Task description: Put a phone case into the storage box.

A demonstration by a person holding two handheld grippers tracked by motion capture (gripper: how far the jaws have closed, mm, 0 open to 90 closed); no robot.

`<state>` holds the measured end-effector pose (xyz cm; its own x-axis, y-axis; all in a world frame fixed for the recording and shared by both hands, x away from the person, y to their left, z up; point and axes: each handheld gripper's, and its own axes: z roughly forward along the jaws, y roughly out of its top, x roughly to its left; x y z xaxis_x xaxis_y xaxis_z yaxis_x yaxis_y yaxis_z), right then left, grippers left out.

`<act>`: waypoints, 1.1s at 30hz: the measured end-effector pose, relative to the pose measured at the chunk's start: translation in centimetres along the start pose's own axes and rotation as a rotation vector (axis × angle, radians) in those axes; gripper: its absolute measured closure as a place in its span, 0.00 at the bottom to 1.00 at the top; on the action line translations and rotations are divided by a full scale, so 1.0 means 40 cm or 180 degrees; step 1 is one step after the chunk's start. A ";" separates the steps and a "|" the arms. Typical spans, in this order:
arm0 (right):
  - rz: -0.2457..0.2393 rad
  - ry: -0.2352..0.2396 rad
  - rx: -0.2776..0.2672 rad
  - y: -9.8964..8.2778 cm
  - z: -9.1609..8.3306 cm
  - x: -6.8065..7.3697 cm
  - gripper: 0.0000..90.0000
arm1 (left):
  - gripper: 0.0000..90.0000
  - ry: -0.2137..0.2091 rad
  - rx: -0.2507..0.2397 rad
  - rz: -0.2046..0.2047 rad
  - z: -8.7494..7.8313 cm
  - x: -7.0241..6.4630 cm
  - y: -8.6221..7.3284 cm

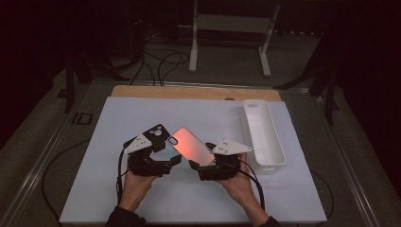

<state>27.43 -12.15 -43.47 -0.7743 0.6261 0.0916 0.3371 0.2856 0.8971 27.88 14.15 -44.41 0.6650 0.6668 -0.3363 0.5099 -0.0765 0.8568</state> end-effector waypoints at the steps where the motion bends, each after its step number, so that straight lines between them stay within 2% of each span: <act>1: 0.0003 0.0006 0.0000 0.000 0.001 0.001 0.19 | 0.16 -0.0017 -0.0007 -0.0029 0.002 0.000 0.001; 6: -0.0006 -0.0021 -0.0076 -0.002 -0.001 0.002 0.19 | 0.17 -0.0089 -0.0030 -0.0147 0.005 0.006 0.003; 11: -0.0047 -0.0002 -0.0134 0.002 -0.002 0.009 0.19 | 0.16 -0.0178 -0.0035 -0.0189 0.012 0.004 0.004; 17: -0.0141 0.0017 -0.0143 0.000 0.005 0.026 0.19 | 0.21 -0.0231 -0.0038 -0.0127 0.020 -0.011 0.008; 23: -0.0236 -0.0042 -0.0139 0.000 0.013 0.039 0.19 | 0.40 -0.0219 -0.0052 0.0002 0.027 -0.038 0.021; 26: -0.0291 -0.0078 -0.0117 -0.002 0.020 0.047 0.19 | 0.49 -0.0272 -0.0033 0.0068 0.037 -0.054 0.025; 29: -0.0315 -0.0137 -0.0118 -0.002 0.024 0.054 0.19 | 0.62 -0.0294 -0.0021 0.0111 0.044 -0.064 0.028; 30: -0.0326 -0.0175 -0.0127 -0.002 0.028 0.060 0.19 | 0.70 -0.0314 -0.0025 0.0153 0.047 -0.071 0.029; 33: -0.0346 -0.0208 -0.0123 -0.003 0.031 0.065 0.19 | 0.81 -0.0324 -0.0046 0.0235 0.050 -0.084 0.032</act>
<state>26.04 -9.64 -43.89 -0.7681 0.6394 -0.0343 0.2313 0.3269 0.9163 27.40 10.33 -42.95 0.7528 0.5810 -0.3094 0.4501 -0.1114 0.8860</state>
